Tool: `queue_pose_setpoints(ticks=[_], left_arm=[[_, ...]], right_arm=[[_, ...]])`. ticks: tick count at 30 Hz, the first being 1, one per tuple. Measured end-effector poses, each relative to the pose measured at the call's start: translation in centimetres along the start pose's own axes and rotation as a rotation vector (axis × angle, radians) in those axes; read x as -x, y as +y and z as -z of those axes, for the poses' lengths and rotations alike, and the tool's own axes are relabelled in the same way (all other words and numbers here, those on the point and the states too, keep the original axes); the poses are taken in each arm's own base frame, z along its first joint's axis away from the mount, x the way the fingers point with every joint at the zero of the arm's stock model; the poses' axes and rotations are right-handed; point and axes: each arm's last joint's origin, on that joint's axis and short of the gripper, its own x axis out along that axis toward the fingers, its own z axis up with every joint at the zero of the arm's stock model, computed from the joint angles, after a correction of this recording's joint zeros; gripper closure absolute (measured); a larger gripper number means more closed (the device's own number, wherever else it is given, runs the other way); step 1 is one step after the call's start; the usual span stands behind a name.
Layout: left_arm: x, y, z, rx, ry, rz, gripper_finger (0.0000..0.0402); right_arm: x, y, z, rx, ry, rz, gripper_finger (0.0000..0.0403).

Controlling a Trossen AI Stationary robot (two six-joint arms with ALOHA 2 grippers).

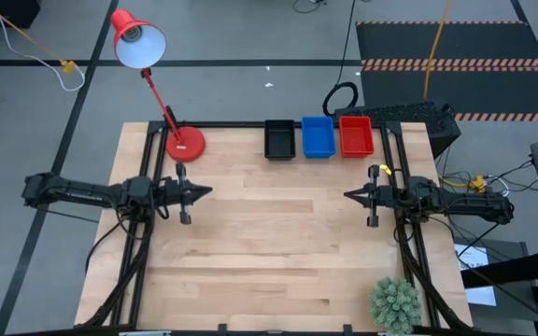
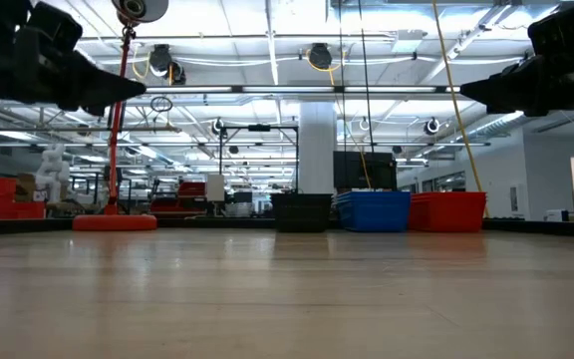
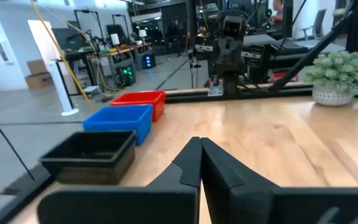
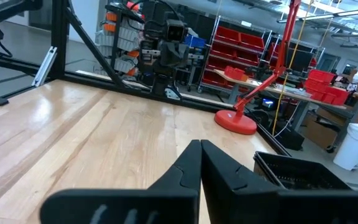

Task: Stack baskets by color
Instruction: Return to Home Position

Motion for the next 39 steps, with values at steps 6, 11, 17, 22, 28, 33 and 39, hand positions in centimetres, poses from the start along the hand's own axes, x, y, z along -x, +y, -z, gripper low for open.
queue_pose_setpoints(ticks=[6,11,17,22,28,33,39], left_arm=[[0.3,-0.2,1.1,0.046,0.04,0.032,0.0398],[0.4,-0.4,1.0,0.039,0.034,0.048,0.0397],[0.9,-0.4,0.3,0.005,-0.039,0.064,0.0397],[1.5,-0.4,-0.4,-0.017,-0.111,0.068,0.0397],[2.2,-0.1,-0.8,-0.038,-0.172,0.059,0.0399],[2.7,0.0,-0.7,-0.054,-0.171,0.057,0.0396],[2.8,0.0,-0.5,-0.066,-0.157,0.058,0.0396]], right_arm=[[0.0,0.0,0.0,0.0,-0.001,0.001,0.0403],[0.0,-0.1,-0.2,0.014,-0.022,0.007,0.0403],[0.0,-0.2,-0.9,0.009,-0.094,0.028,0.0403],[0.1,-0.3,-1.0,0.009,-0.106,0.031,0.0403],[0.1,-0.3,-1.1,0.009,-0.109,0.031,0.0403],[0.1,-0.3,-1.1,0.009,-0.113,0.031,0.0403],[0.0,-0.3,-1.0,0.009,-0.105,0.029,0.0403]])
